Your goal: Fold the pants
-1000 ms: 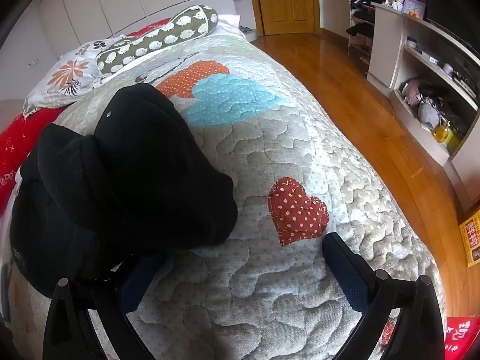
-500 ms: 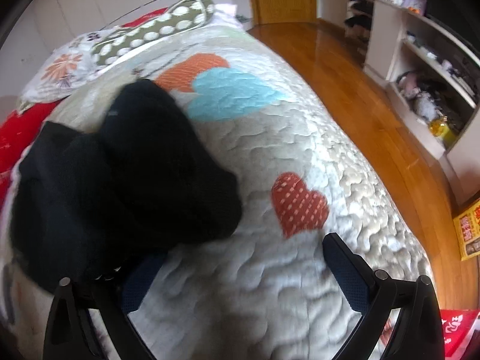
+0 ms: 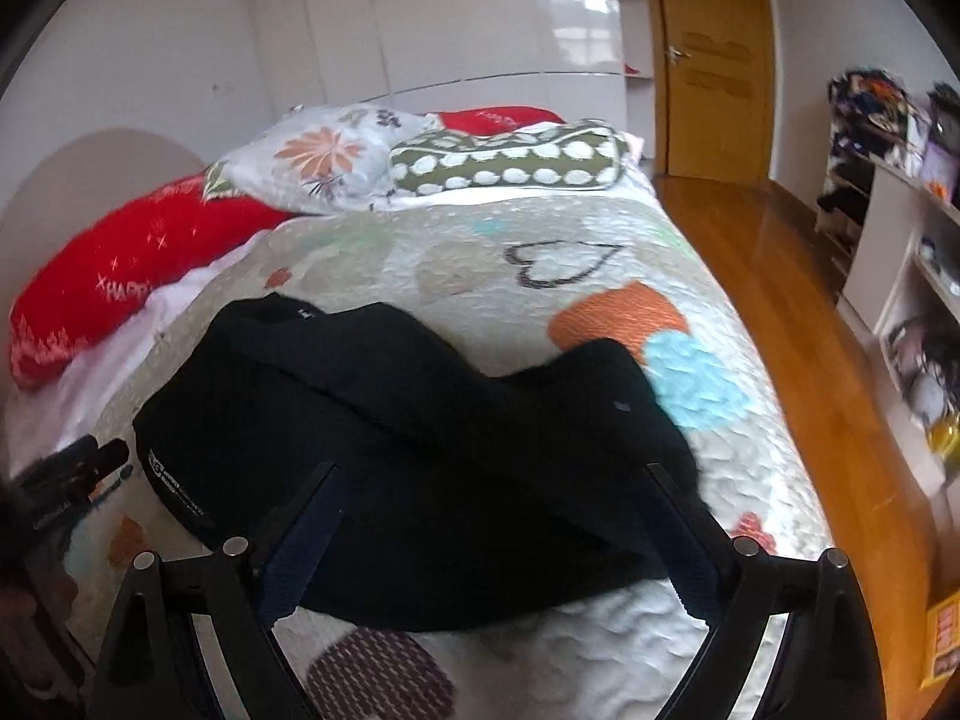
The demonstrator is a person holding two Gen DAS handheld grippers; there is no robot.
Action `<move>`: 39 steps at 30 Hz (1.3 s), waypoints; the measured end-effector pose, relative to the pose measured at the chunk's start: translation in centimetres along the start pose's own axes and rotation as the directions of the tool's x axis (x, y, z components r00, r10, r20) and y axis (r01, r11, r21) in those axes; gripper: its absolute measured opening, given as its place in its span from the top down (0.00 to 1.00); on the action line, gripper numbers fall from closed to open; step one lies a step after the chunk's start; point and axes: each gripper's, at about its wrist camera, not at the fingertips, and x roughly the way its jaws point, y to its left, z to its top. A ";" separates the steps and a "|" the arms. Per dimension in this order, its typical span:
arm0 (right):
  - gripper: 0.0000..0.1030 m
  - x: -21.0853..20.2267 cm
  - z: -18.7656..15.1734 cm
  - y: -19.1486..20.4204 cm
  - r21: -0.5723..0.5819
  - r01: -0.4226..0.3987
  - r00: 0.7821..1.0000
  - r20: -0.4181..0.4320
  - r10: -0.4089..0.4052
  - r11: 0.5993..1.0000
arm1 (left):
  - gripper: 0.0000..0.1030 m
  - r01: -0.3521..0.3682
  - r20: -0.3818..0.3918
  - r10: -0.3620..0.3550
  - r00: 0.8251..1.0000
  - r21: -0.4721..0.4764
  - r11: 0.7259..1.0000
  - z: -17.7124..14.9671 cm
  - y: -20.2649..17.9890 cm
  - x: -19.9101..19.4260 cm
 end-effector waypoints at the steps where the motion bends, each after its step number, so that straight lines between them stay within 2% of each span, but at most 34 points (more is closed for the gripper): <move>1: 0.07 0.4 0.1 0.2 -0.003 -0.005 1.000 0.000 0.005 1.000 | 0.30 0.001 -0.002 -0.001 1.000 0.001 1.000 0.1 -0.1 0.1; 6: 0.07 1.4 0.1 1.6 -0.008 -0.004 1.000 -0.010 0.004 1.000 | 0.30 0.000 -0.008 0.000 1.000 0.008 1.000 0.3 -0.6 0.4; 20: 0.07 1.2 -1.0 1.3 0.005 -0.023 0.999 -0.048 0.023 1.000 | 0.30 -0.002 -0.002 0.002 1.000 0.010 1.000 0.4 -1.1 0.5; 39: 0.07 4.6 -0.9 -0.5 0.063 -0.065 0.990 -0.118 0.072 0.996 | 0.30 -0.007 -0.026 0.007 1.000 0.009 1.000 0.9 -1.4 2.5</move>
